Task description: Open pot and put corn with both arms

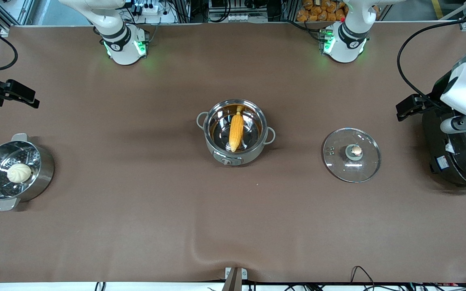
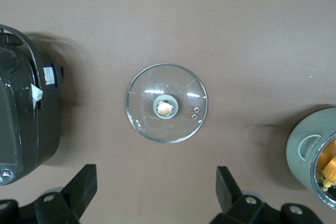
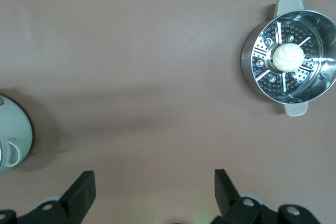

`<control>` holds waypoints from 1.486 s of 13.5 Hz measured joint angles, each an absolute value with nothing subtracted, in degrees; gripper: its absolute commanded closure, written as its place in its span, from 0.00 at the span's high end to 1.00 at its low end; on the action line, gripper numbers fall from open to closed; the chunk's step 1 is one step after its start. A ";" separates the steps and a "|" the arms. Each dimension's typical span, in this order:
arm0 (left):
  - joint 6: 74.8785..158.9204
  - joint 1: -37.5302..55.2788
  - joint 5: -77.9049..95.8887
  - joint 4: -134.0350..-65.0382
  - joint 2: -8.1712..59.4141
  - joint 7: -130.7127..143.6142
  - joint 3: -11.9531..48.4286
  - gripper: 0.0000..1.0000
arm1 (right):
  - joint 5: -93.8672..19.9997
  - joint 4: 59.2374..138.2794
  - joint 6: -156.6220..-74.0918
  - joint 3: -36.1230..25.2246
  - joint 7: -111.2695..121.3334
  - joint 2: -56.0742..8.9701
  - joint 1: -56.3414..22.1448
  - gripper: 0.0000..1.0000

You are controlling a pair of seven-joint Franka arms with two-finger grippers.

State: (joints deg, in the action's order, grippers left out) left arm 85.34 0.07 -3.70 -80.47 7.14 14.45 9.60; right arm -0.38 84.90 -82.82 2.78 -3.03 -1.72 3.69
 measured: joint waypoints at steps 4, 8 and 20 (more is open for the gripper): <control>85.29 1.18 -3.45 -81.34 6.65 14.45 8.68 1.00 | -0.43 84.90 -83.16 2.78 -2.77 -1.73 3.69 1.00; 85.27 1.42 -1.78 -84.03 4.53 14.45 8.03 1.00 | -0.81 84.89 -83.44 2.74 -2.55 -1.72 3.81 1.00; 87.44 0.86 -0.23 -93.00 -2.68 11.58 6.28 1.00 | -3.73 83.60 -85.44 2.64 -2.62 -1.72 4.41 1.00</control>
State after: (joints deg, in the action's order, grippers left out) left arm 87.44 0.86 -0.23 -93.00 -2.68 11.58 6.28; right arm -3.73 83.60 -85.44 2.64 -2.62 -1.72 4.41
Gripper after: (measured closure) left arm 0.000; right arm 0.000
